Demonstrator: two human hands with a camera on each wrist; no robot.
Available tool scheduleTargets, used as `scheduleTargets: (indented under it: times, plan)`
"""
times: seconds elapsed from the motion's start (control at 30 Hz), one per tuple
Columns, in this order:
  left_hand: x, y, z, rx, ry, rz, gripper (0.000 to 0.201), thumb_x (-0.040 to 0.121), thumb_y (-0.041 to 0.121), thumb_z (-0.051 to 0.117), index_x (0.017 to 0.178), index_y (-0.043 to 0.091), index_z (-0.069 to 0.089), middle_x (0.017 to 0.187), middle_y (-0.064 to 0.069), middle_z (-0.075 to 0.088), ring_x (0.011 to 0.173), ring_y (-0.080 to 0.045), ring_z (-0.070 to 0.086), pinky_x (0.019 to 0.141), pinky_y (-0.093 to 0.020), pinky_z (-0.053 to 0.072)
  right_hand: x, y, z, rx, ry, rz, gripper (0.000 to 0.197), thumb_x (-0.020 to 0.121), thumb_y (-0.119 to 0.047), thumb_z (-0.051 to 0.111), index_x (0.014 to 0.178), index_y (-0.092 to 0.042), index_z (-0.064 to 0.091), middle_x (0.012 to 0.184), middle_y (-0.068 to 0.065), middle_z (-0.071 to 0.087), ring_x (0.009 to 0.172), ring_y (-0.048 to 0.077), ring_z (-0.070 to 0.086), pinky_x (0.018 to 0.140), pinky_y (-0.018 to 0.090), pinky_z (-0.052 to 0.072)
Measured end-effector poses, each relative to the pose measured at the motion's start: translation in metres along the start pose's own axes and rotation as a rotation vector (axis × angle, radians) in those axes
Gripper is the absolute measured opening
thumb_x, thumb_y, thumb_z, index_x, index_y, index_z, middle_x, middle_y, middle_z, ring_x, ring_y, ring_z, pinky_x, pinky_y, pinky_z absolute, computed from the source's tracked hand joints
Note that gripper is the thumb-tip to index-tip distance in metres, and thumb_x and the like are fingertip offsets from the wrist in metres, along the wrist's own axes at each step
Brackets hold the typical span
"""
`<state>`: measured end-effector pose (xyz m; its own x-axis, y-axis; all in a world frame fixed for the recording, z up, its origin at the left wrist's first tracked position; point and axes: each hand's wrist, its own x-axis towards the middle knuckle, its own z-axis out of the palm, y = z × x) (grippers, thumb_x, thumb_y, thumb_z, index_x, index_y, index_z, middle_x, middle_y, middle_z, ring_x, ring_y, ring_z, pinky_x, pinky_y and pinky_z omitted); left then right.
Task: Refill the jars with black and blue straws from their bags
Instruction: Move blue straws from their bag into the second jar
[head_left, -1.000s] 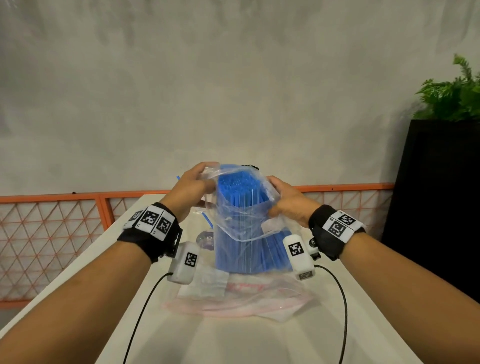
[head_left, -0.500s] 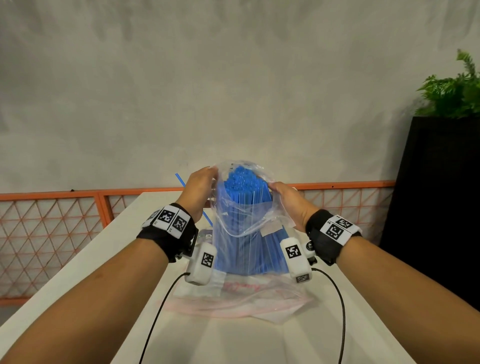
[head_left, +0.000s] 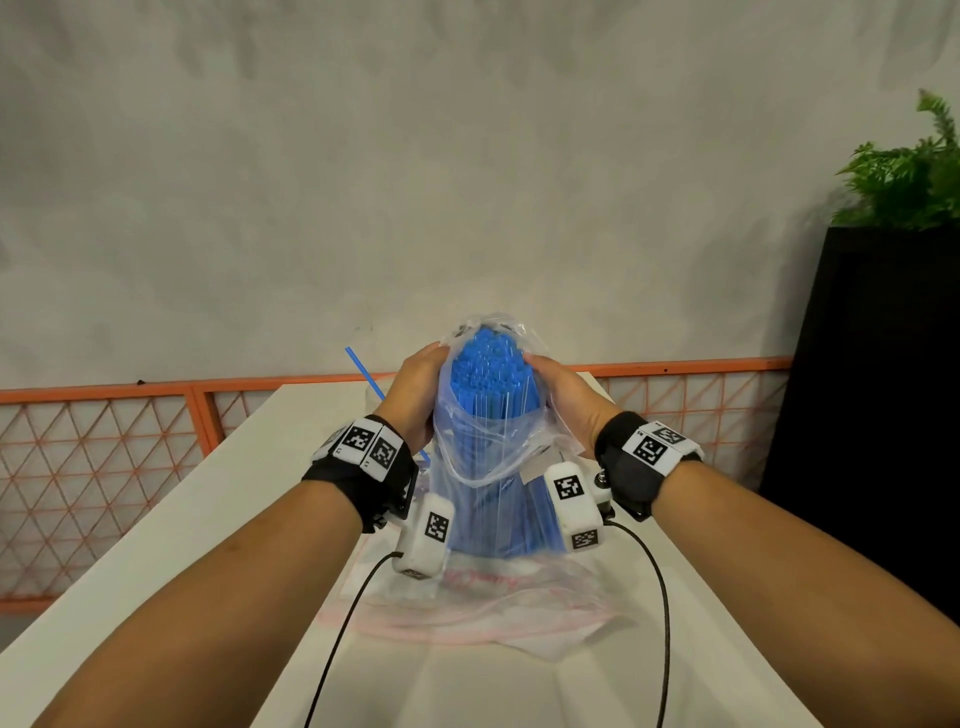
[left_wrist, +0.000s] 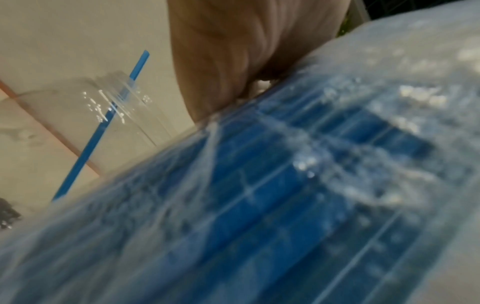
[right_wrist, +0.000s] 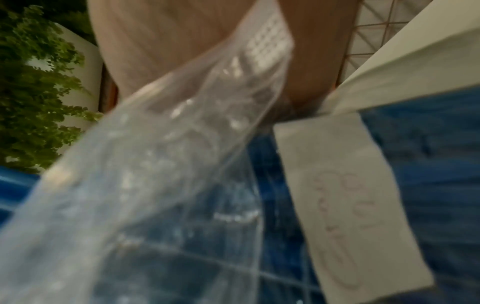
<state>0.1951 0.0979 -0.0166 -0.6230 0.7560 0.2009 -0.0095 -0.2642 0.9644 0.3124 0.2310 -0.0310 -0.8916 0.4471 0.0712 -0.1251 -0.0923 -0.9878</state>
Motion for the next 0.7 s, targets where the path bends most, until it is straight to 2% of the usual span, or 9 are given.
scheduleTargets:
  times: [0.13, 0.27, 0.37, 0.43, 0.47, 0.53, 0.6, 0.63, 0.7]
  plan:
    - [0.003, -0.001, 0.002, 0.006, 0.091, 0.092, 0.019, 0.097, 0.017, 0.053, 0.104, 0.001, 0.061, 0.092, -0.014, 0.066, 0.081, -0.024, 0.067, 0.069, -0.034, 0.057, 0.002, -0.002, -0.002, -0.020, 0.099, -0.054, 0.042, 0.099, -0.036, 0.030, 0.096, -0.014, 0.066, 0.079, 0.005, 0.075, 0.069, 0.016, 0.072, 0.052, 0.020, 0.054]
    - [0.008, -0.006, -0.003, 0.036, 0.186, 0.069, 0.011, 0.096, 0.012, 0.051, 0.086, 0.010, 0.050, 0.072, -0.007, 0.053, 0.065, -0.021, 0.055, 0.057, -0.028, 0.047, 0.000, 0.001, -0.001, 0.023, 0.118, -0.080, 0.045, 0.099, -0.035, 0.030, 0.118, -0.008, 0.060, 0.100, 0.013, 0.070, 0.079, 0.020, 0.072, 0.058, 0.023, 0.056]
    - [0.010, -0.005, -0.003, 0.020, 0.168, 0.070, 0.006, 0.096, 0.013, 0.051, 0.094, 0.008, 0.055, 0.084, -0.016, 0.055, 0.076, -0.025, 0.057, 0.063, -0.032, 0.048, -0.001, 0.001, 0.003, 0.033, 0.115, -0.099, 0.044, 0.099, -0.039, 0.033, 0.122, -0.013, 0.060, 0.112, 0.014, 0.068, 0.096, 0.025, 0.069, 0.074, 0.032, 0.059]
    - [0.009, -0.004, -0.004, 0.002, 0.138, 0.072, 0.016, 0.098, 0.016, 0.051, 0.098, 0.003, 0.062, 0.092, -0.018, 0.064, 0.082, -0.028, 0.064, 0.068, -0.032, 0.053, -0.003, 0.000, 0.004, -0.012, 0.111, -0.095, 0.046, 0.100, -0.045, 0.032, 0.121, -0.016, 0.061, 0.114, 0.010, 0.069, 0.102, 0.023, 0.068, 0.086, 0.035, 0.055]
    - [0.008, -0.003, -0.005, -0.005, 0.118, 0.070, 0.023, 0.098, 0.019, 0.052, 0.100, 0.001, 0.066, 0.096, -0.015, 0.070, 0.085, -0.028, 0.069, 0.069, -0.031, 0.057, -0.004, -0.001, 0.004, -0.034, 0.106, -0.085, 0.047, 0.100, -0.049, 0.031, 0.118, -0.020, 0.062, 0.110, 0.005, 0.071, 0.100, 0.018, 0.069, 0.085, 0.033, 0.055]
    - [0.007, -0.003, -0.006, -0.006, 0.087, 0.051, 0.028, 0.099, 0.026, 0.053, 0.108, 0.006, 0.070, 0.100, -0.012, 0.075, 0.090, -0.025, 0.072, 0.071, -0.031, 0.059, -0.003, -0.001, 0.002, -0.050, 0.073, -0.047, 0.047, 0.098, -0.057, 0.024, 0.109, -0.032, 0.062, 0.092, -0.012, 0.074, 0.086, 0.002, 0.070, 0.066, 0.018, 0.056]
    - [0.006, -0.004, -0.006, 0.012, 0.114, 0.028, 0.030, 0.099, 0.027, 0.053, 0.110, 0.004, 0.069, 0.098, -0.013, 0.074, 0.088, -0.025, 0.071, 0.073, -0.032, 0.059, -0.003, -0.002, 0.004, -0.040, 0.093, 0.004, 0.051, 0.096, -0.061, 0.020, 0.106, -0.032, 0.061, 0.082, -0.014, 0.073, 0.076, 0.000, 0.070, 0.052, 0.012, 0.052]
    - [0.008, -0.005, -0.006, 0.031, 0.145, 0.011, 0.031, 0.099, 0.026, 0.053, 0.110, 0.001, 0.068, 0.096, -0.013, 0.073, 0.087, -0.025, 0.070, 0.075, -0.034, 0.057, -0.003, -0.003, 0.005, -0.041, 0.123, 0.026, 0.054, 0.096, -0.061, 0.020, 0.109, -0.029, 0.062, 0.086, -0.009, 0.074, 0.079, 0.005, 0.071, 0.054, 0.015, 0.053]
    - [0.009, -0.006, -0.007, 0.058, 0.191, -0.025, 0.031, 0.097, 0.022, 0.055, 0.109, -0.004, 0.066, 0.095, -0.016, 0.070, 0.086, -0.027, 0.067, 0.080, -0.039, 0.054, -0.001, -0.006, 0.009, -0.038, 0.189, 0.054, 0.056, 0.097, -0.057, 0.025, 0.118, -0.019, 0.061, 0.104, 0.005, 0.071, 0.093, 0.018, 0.069, 0.069, 0.027, 0.056]
